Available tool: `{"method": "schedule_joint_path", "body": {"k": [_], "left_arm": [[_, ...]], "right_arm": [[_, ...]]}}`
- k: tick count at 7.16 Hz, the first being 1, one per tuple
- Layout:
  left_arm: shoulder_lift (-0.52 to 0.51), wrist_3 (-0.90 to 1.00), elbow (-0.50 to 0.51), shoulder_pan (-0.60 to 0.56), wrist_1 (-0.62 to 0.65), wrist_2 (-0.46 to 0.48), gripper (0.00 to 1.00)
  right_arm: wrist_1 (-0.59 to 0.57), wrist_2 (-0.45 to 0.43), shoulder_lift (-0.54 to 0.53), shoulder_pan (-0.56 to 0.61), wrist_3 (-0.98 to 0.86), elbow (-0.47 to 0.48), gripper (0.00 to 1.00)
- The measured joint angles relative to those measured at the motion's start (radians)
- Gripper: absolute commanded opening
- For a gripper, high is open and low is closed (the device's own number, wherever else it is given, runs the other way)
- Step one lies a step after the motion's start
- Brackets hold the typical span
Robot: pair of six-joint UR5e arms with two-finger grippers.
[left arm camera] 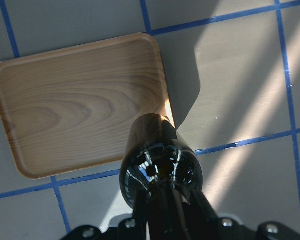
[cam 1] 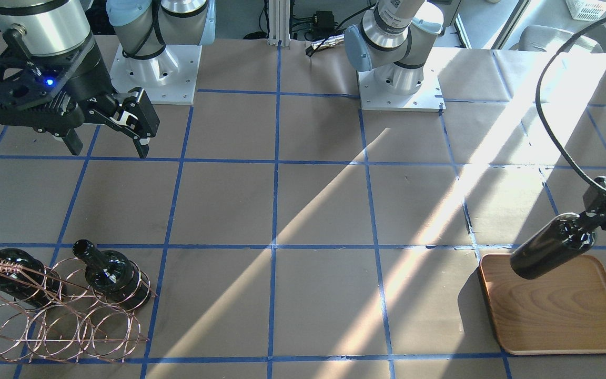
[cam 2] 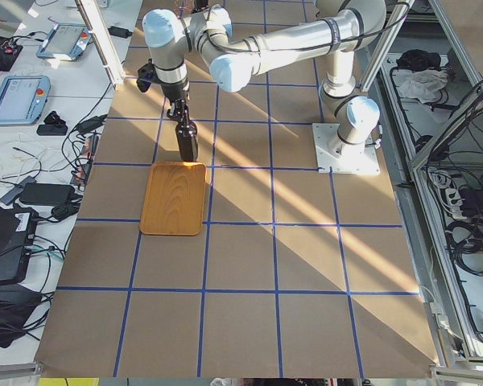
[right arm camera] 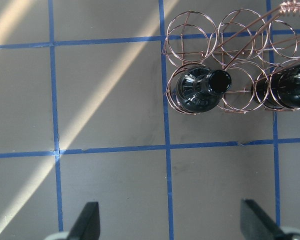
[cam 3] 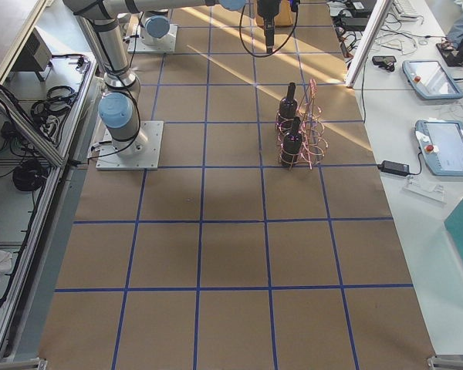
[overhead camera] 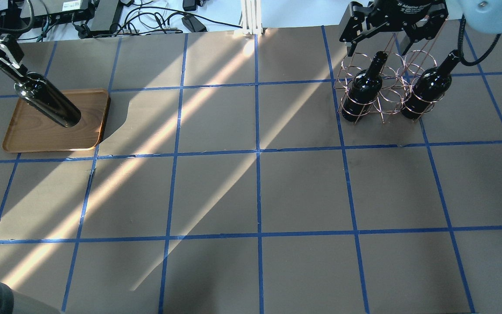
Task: Take wine from basket and place on tray
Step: 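Lower the bottle onto the wooden tray with the left gripper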
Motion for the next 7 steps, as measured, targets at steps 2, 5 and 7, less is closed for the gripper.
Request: {"method": "schedule_joint_path", "body": {"k": [2,5,7], "left_arm": [[-0.063,0.041,0.035,0.045,0.014,0.006,0.00],[-0.135,0.056,0.045,0.083,0.092,0.005,0.00],[-0.157,0.061,0.046,0.086,0.128,0.001,0.00]], "right_arm": [[0.000,0.000,-0.002,0.000,0.000,0.003,1.00],[-0.002,-0.001,-0.003,0.001,0.000,0.004,1.00],[-0.002,-0.002,-0.004,0.001,0.000,0.004,1.00]]}}
